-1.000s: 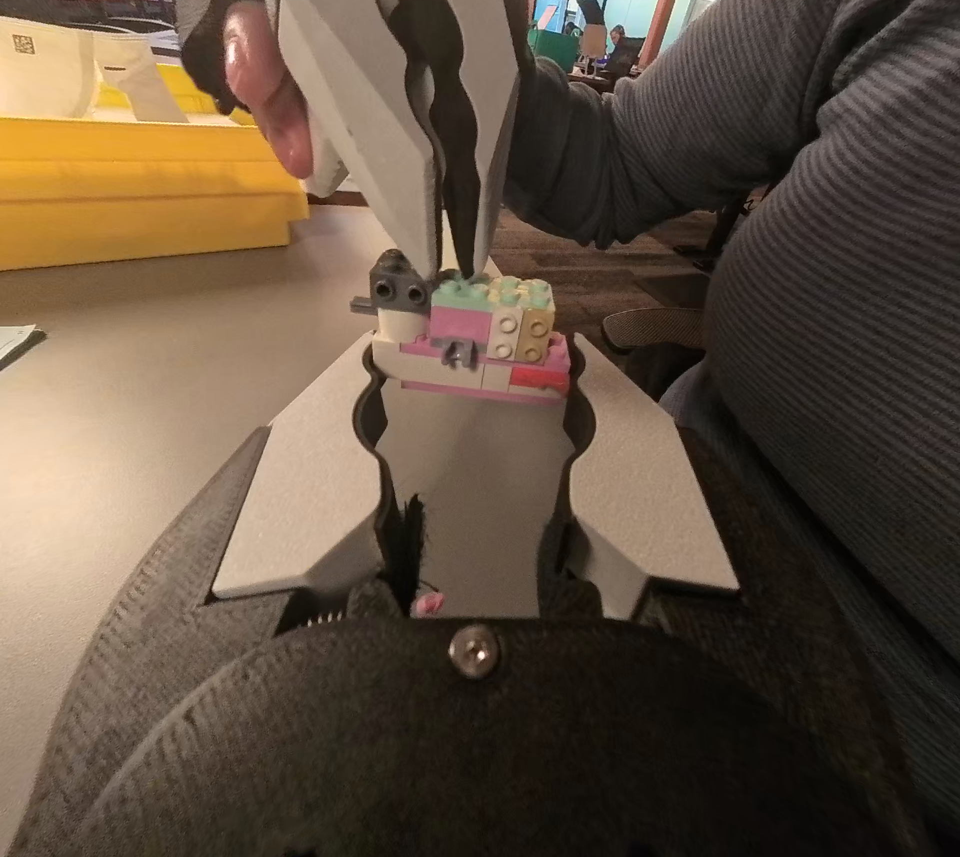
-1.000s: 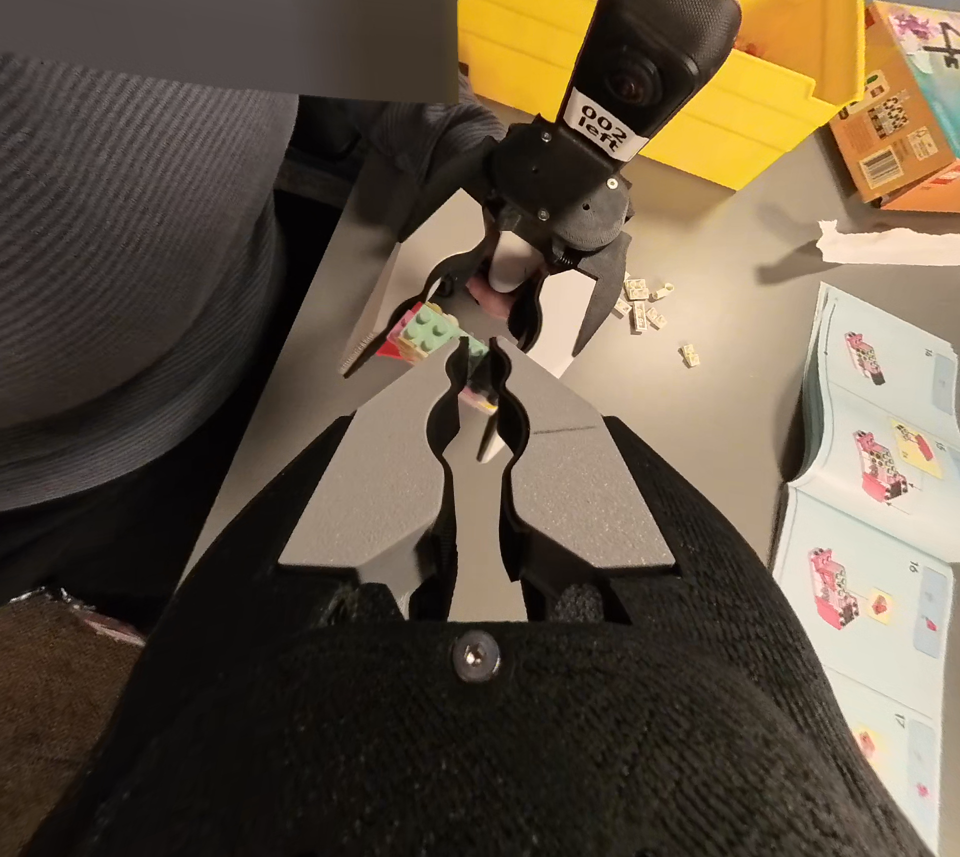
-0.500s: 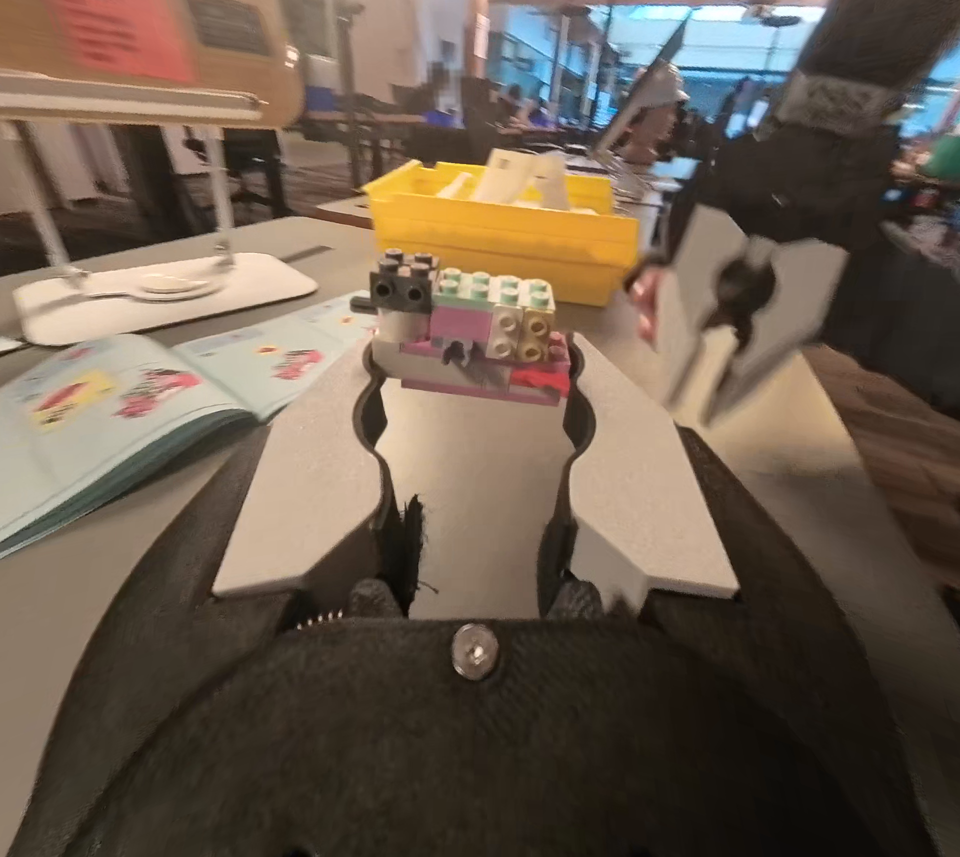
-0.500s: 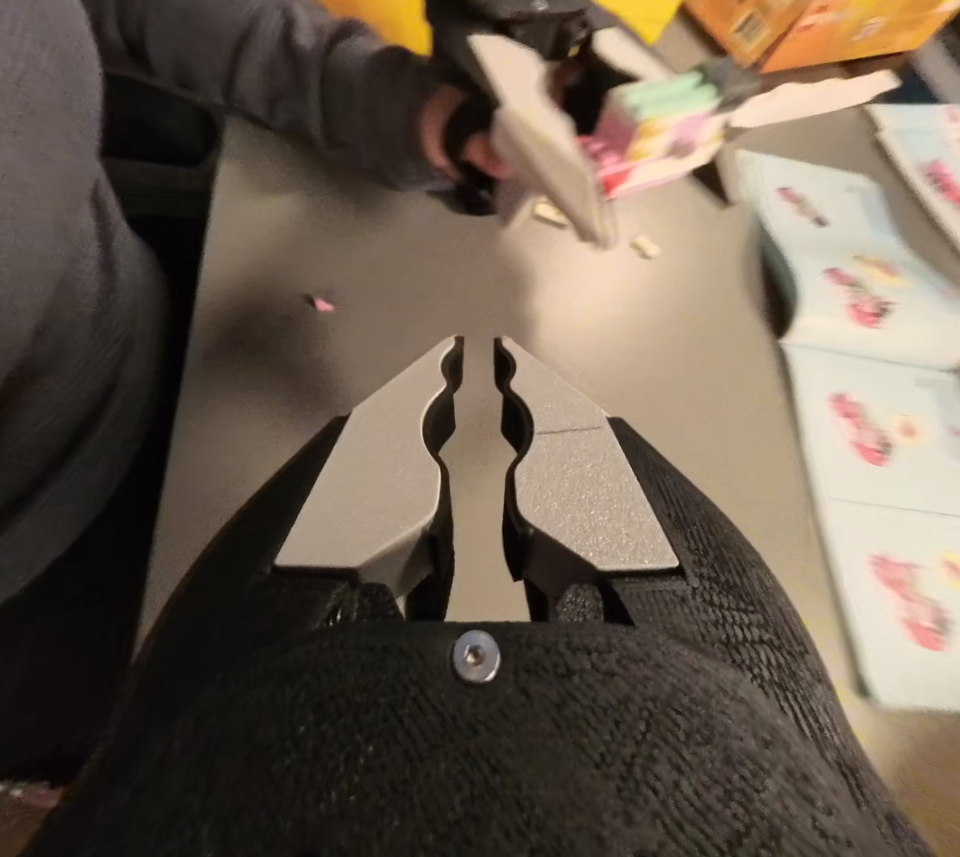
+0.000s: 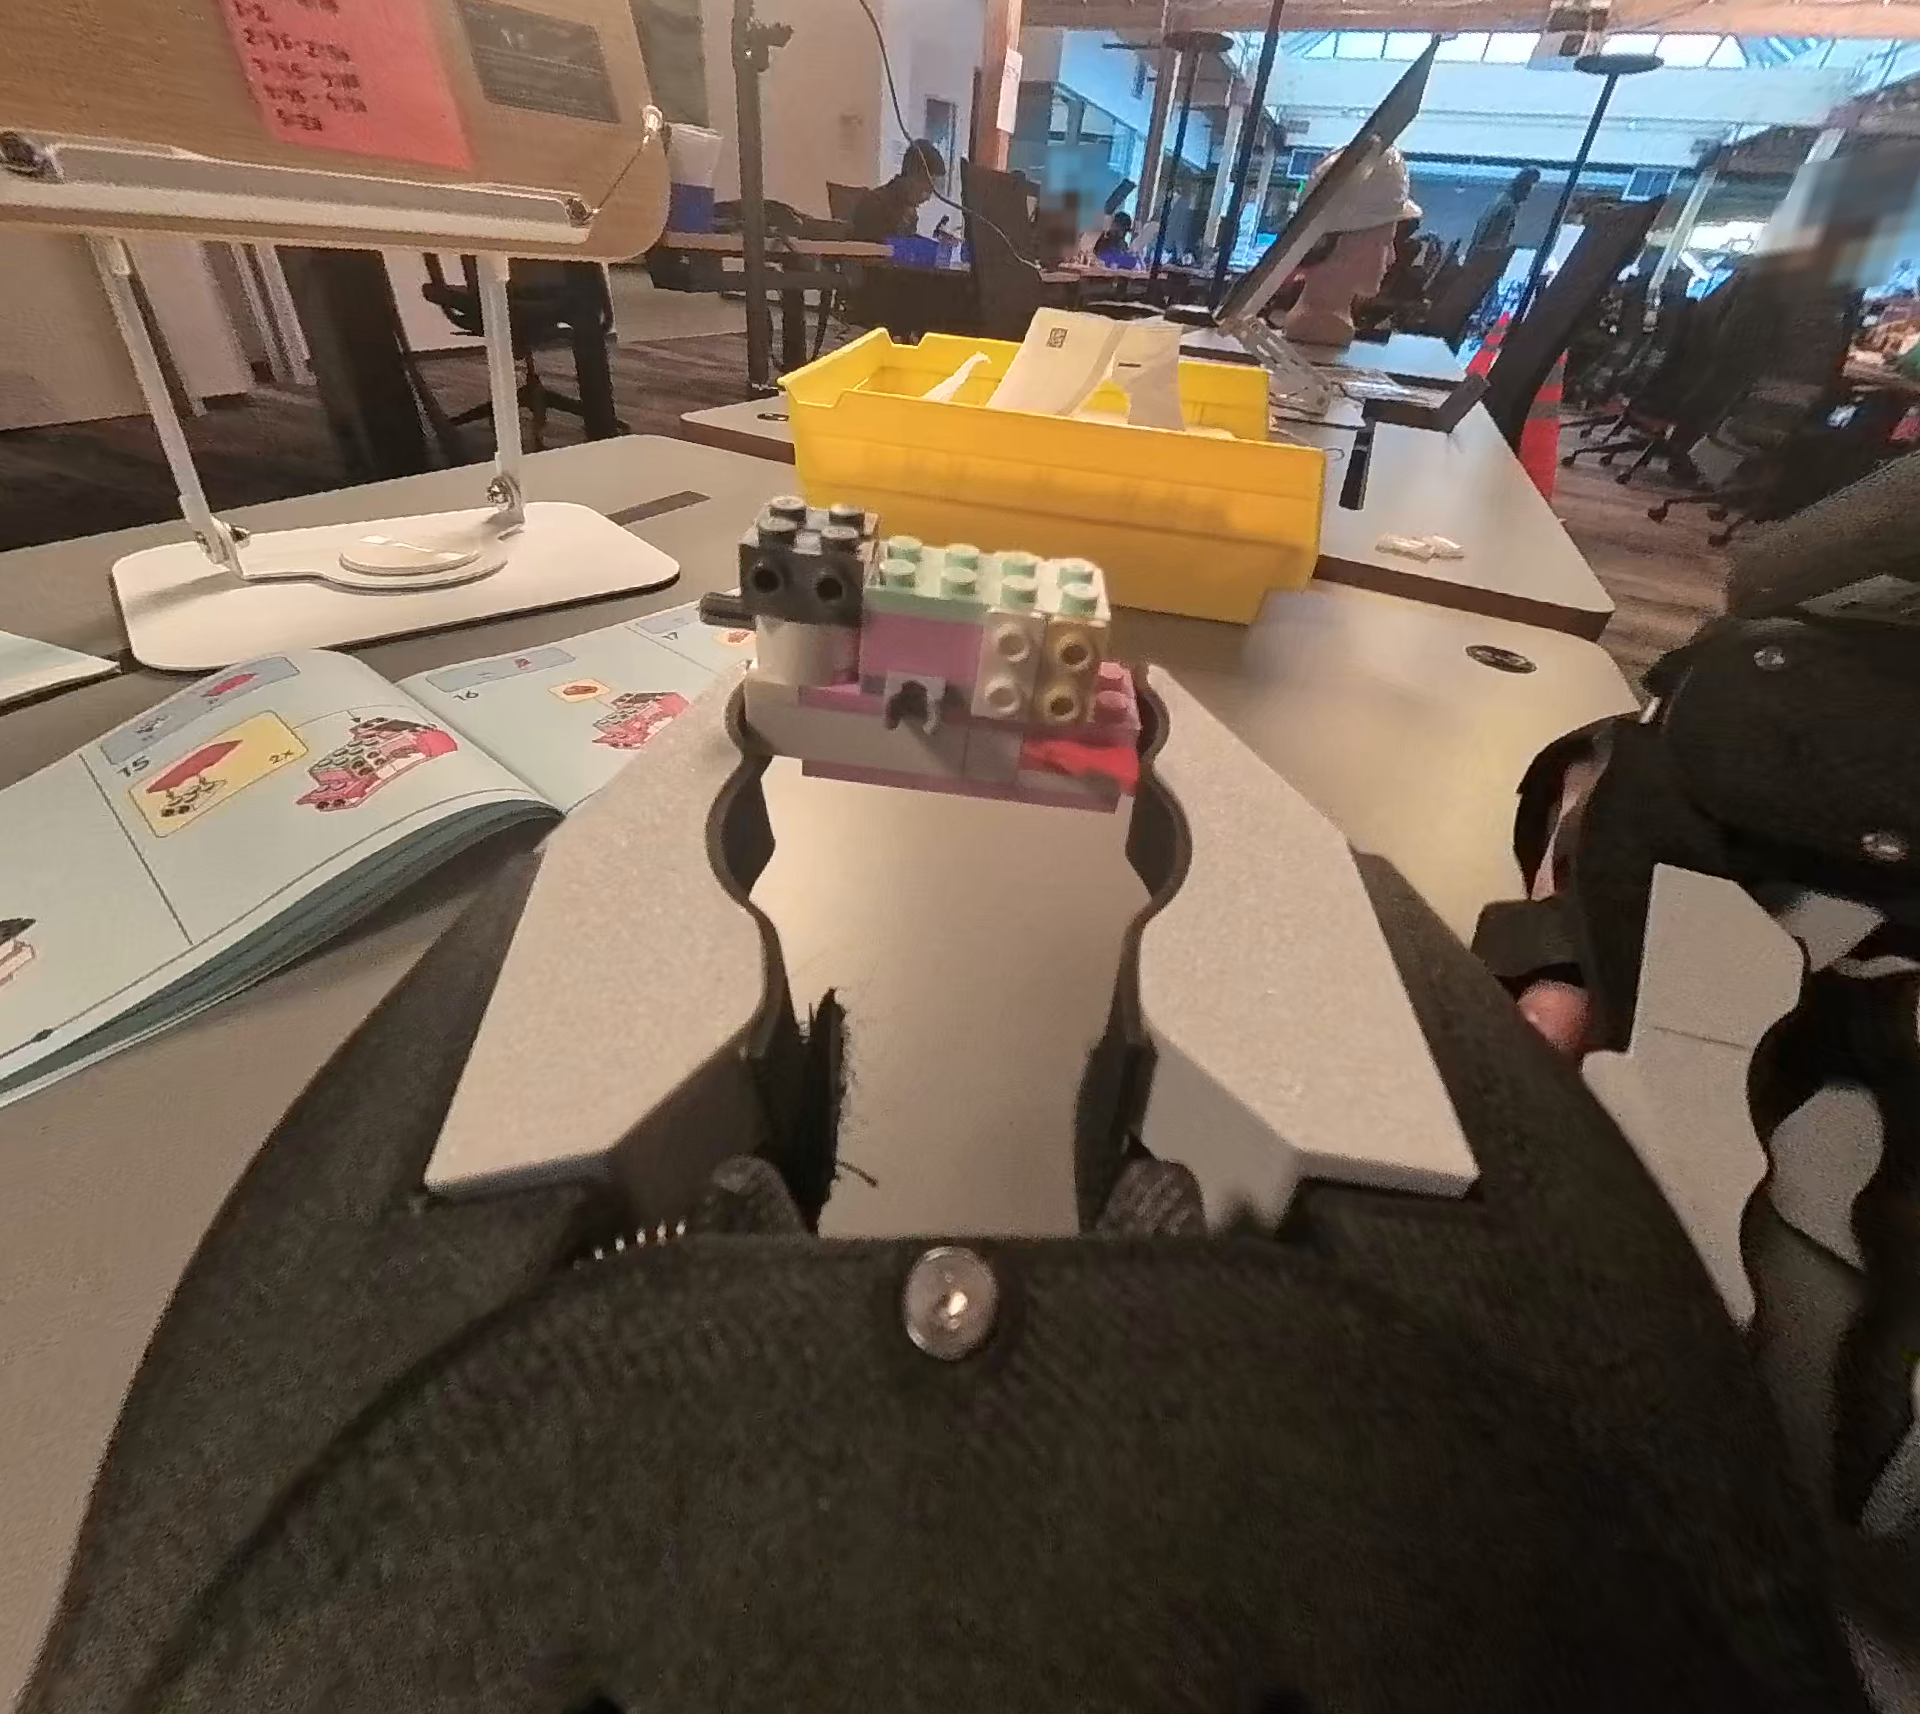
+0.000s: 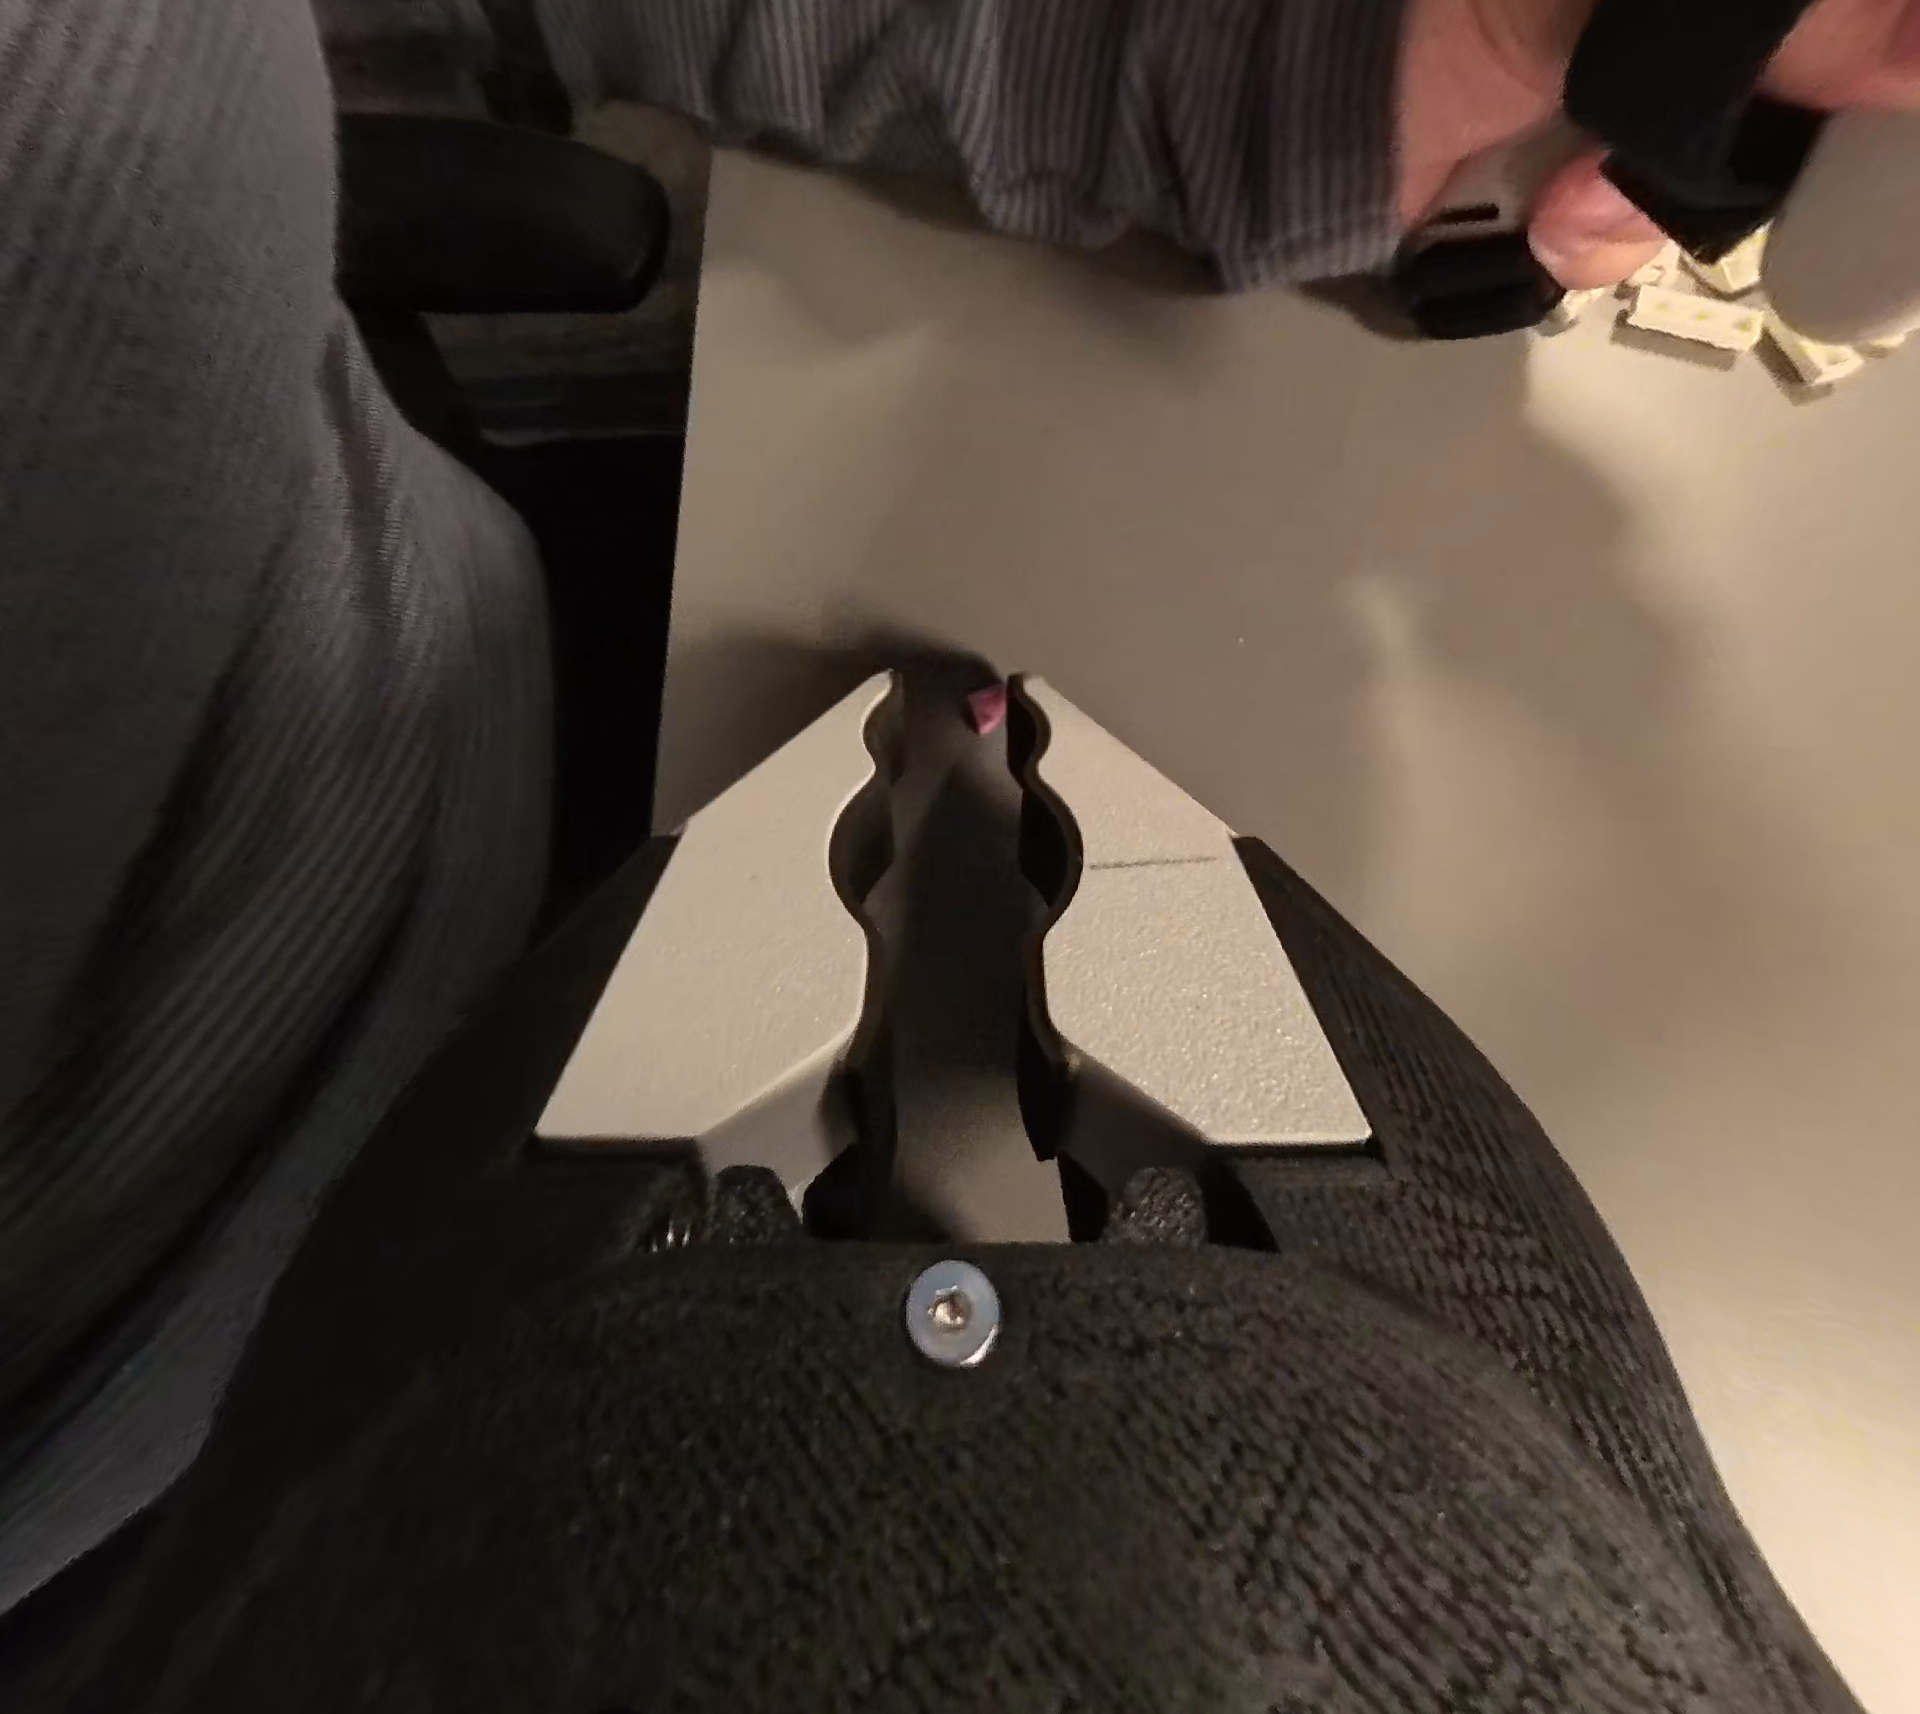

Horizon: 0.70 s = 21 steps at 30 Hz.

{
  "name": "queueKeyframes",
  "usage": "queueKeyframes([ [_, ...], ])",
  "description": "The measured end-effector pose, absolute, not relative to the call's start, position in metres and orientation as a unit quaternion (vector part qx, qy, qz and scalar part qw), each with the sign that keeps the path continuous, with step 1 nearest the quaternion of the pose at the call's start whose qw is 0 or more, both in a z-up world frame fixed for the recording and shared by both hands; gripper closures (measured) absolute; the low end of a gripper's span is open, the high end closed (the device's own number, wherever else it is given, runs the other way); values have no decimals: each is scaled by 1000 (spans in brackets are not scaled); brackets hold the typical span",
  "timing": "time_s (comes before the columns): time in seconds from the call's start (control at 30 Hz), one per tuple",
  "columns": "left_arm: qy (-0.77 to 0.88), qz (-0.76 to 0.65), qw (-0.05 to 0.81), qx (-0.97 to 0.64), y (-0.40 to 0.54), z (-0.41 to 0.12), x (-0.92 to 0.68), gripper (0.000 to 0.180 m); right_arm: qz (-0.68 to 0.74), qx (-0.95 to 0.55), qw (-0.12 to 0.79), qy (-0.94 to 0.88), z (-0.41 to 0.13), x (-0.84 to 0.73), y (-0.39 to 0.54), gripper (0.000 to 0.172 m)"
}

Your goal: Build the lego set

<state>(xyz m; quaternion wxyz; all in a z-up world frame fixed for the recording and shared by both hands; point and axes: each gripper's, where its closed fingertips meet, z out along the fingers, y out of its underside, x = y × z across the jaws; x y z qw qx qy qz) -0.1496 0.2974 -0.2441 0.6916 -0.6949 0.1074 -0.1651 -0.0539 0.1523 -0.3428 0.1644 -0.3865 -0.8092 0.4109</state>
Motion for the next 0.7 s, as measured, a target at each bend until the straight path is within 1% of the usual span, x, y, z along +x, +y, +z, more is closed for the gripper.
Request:
queueKeyframes([
  [0.1, 123, -139, 689, -700, 298, -246, -152, 112, 395, -386, 175, -815, -346, -54, 154, 157],
  [0.17, 129, -118, 690, -703, 298, -246, -155, 112, 382, -382, 190, -820, -346, -56, 157, 165],
  [0.27, 130, -108, 694, -699, 296, -244, -158, 112, 373, -374, 205, -824, -346, -59, 160, 167],
  [0.33, 129, -100, 696, -699, 296, -244, -161, 113, 353, -368, 259, -821, -342, -69, 179, 172],
  [0.43, 126, -92, 694, -703, 296, -246, -167, 112, 306, -366, 404, -780, -315, -99, 231, 172],
  [0.5, 117, -91, 690, -708, 298, -249, -173, 112, 286, -370, 453, -759, -302, -115, 265, 172],
  [0.53, 113, -93, 690, -708, 298, -249, -175, 112, 283, -370, 462, -754, -299, -123, 279, 172],
  [0.7, 101, -89, 694, -708, 299, -248, -184, 113, 311, -411, 446, -732, -306, -154, 330, 172],
])
